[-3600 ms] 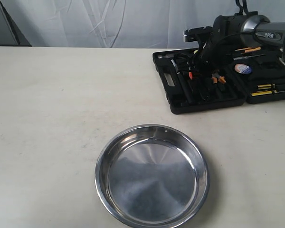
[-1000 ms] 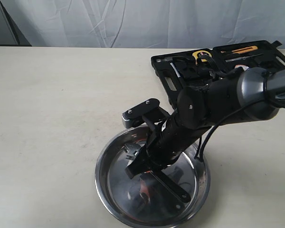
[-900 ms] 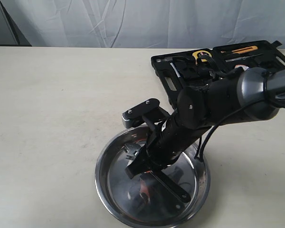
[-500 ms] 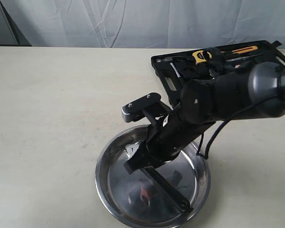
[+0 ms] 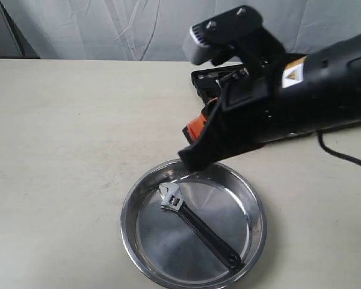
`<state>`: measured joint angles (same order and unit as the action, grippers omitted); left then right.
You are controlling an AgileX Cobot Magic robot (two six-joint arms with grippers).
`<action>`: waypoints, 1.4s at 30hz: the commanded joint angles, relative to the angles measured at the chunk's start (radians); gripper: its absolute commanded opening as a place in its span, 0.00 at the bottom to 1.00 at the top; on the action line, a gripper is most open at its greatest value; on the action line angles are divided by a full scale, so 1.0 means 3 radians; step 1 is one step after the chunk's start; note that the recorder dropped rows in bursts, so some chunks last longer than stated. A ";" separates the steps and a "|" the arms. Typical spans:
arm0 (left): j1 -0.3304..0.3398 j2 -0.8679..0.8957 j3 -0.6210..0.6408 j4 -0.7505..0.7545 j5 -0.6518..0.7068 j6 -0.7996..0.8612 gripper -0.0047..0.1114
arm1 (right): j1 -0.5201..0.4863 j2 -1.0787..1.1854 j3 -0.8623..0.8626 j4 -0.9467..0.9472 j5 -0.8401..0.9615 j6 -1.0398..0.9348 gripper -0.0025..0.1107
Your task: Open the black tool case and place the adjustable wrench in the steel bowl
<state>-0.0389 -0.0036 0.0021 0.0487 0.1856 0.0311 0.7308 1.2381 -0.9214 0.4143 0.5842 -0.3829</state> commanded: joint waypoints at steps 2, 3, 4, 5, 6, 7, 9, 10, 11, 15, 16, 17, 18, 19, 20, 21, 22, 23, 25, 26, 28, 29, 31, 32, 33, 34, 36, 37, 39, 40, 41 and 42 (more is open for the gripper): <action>-0.0012 0.0012 -0.0007 -0.0007 -0.0020 -0.0004 0.04 | 0.0005 -0.0449 -0.0005 -0.0029 0.0481 0.0003 0.02; -0.0012 0.0012 -0.0007 -0.0007 -0.0020 -0.0004 0.04 | 0.0005 -0.0507 -0.0005 -0.0003 0.0499 0.0003 0.02; -0.0012 0.0012 -0.0007 -0.0007 -0.0020 -0.0004 0.04 | 0.0005 -0.0554 -0.0005 0.0020 0.0491 0.0003 0.02; -0.0012 0.0012 -0.0007 -0.0007 -0.0020 -0.0004 0.04 | 0.0005 -0.0589 -0.0005 0.0032 0.0479 0.0003 0.02; -0.0012 0.0012 -0.0007 -0.0007 -0.0020 -0.0004 0.04 | 0.0005 -0.0625 -0.0005 0.0032 0.0461 0.0003 0.02; -0.0012 0.0012 -0.0007 -0.0007 -0.0020 -0.0004 0.04 | 0.0005 -0.0652 -0.0005 0.0032 0.0450 -0.0019 0.02; -0.0012 0.0012 -0.0007 -0.0007 -0.0020 -0.0004 0.04 | 0.0005 -0.0691 -0.0005 0.0011 0.0394 -0.0064 0.02; -0.0012 0.0012 -0.0007 -0.0007 -0.0020 -0.0004 0.04 | 0.0005 -0.0697 -0.0005 -0.0019 0.0358 -0.0081 0.02; -0.0012 0.0012 -0.0007 -0.0007 -0.0020 -0.0004 0.04 | 0.0015 -0.0709 -0.0005 -0.0026 0.0342 -0.0081 0.02; -0.0012 0.0012 -0.0007 -0.0007 -0.0020 -0.0004 0.04 | 0.0016 -0.0865 -0.0005 -0.0005 0.0289 -0.0081 0.02; -0.0012 0.0012 -0.0007 -0.0007 -0.0020 -0.0004 0.04 | 0.0016 -0.0933 -0.0005 -0.0005 0.0289 -0.0081 0.02; -0.0012 0.0012 -0.0007 -0.0007 -0.0020 -0.0004 0.04 | 0.0016 -0.1012 0.0004 -0.0005 0.0289 -0.0081 0.02; -0.0012 0.0012 -0.0007 -0.0007 -0.0020 -0.0004 0.04 | 0.0016 -0.1103 0.0023 -0.0005 0.0276 -0.0081 0.02; -0.0012 0.0012 -0.0007 -0.0007 -0.0020 -0.0004 0.04 | 0.0016 -0.1204 0.0061 -0.0005 0.0231 -0.0081 0.02; -0.0012 0.0012 -0.0007 -0.0007 -0.0020 -0.0004 0.04 | 0.0007 -0.1290 0.0103 -0.0001 0.0176 -0.0081 0.02; -0.0012 0.0012 -0.0007 -0.0007 -0.0020 -0.0004 0.04 | -0.0008 -0.1416 0.0170 -0.0017 0.0094 -0.0088 0.02; -0.0012 0.0012 -0.0007 -0.0007 -0.0020 -0.0004 0.04 | -0.0052 -0.1553 0.0246 -0.0017 0.0008 -0.0088 0.02; -0.0012 0.0012 -0.0007 -0.0007 -0.0020 -0.0004 0.04 | -0.0110 -0.1697 0.0335 0.0020 -0.0042 -0.0079 0.02; -0.0012 0.0012 -0.0007 -0.0007 -0.0020 -0.0004 0.04 | -0.0279 -0.1967 0.0567 0.0058 -0.0083 -0.0072 0.02; -0.0012 0.0012 -0.0007 -0.0007 -0.0020 -0.0004 0.04 | -0.0384 -0.2120 0.0709 0.0032 -0.0089 -0.0087 0.02; -0.0012 0.0012 -0.0007 -0.0007 -0.0020 -0.0004 0.04 | -0.0597 -0.2396 0.1020 -0.0028 -0.0184 -0.0119 0.02; -0.0012 0.0012 -0.0007 -0.0007 -0.0020 -0.0004 0.04 | -0.0816 -0.2697 0.1377 -0.0059 -0.0492 -0.0119 0.02; -0.0012 0.0012 -0.0007 -0.0007 -0.0020 -0.0004 0.04 | -0.1122 -0.3107 0.1952 -0.0068 -0.1059 -0.0119 0.02; -0.0012 0.0012 -0.0007 -0.0007 -0.0020 -0.0004 0.04 | -0.1223 -0.3244 0.2152 -0.0068 -0.1253 -0.0119 0.02; -0.0012 0.0012 -0.0007 -0.0007 -0.0020 -0.0004 0.04 | -0.1430 -0.3489 0.2518 -0.0059 -0.1540 -0.0119 0.02; -0.0012 0.0012 -0.0007 -0.0007 -0.0020 -0.0004 0.04 | -0.1533 -0.3649 0.2706 -0.0054 -0.1672 -0.0119 0.02; -0.0012 0.0012 -0.0007 -0.0007 -0.0020 -0.0004 0.04 | -0.1821 -0.3986 0.3034 0.0057 -0.1869 -0.0119 0.02; -0.0012 0.0012 -0.0007 -0.0007 -0.0020 -0.0004 0.04 | -0.1940 -0.4127 0.3071 0.0057 -0.1892 -0.0119 0.02; -0.0012 0.0012 -0.0007 -0.0007 -0.0020 -0.0004 0.04 | -0.2048 -0.4127 0.3071 -0.0005 -0.1720 -0.0119 0.02; -0.0012 0.0012 -0.0007 -0.0007 -0.0020 -0.0004 0.04 | -0.2048 -0.4127 0.3071 -0.0005 -0.1664 -0.0119 0.02; -0.0012 0.0012 -0.0007 -0.0007 -0.0020 -0.0004 0.04 | -0.2048 -0.4127 0.3071 -0.0005 -0.1639 -0.0119 0.02; -0.0012 0.0012 -0.0007 -0.0007 -0.0020 -0.0004 0.04 | -0.2048 -0.4127 0.3071 -0.0005 -0.1610 -0.0119 0.02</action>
<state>-0.0389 -0.0036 0.0021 0.0487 0.1856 0.0311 0.1243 0.0075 -0.0058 0.4223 0.0913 -0.4114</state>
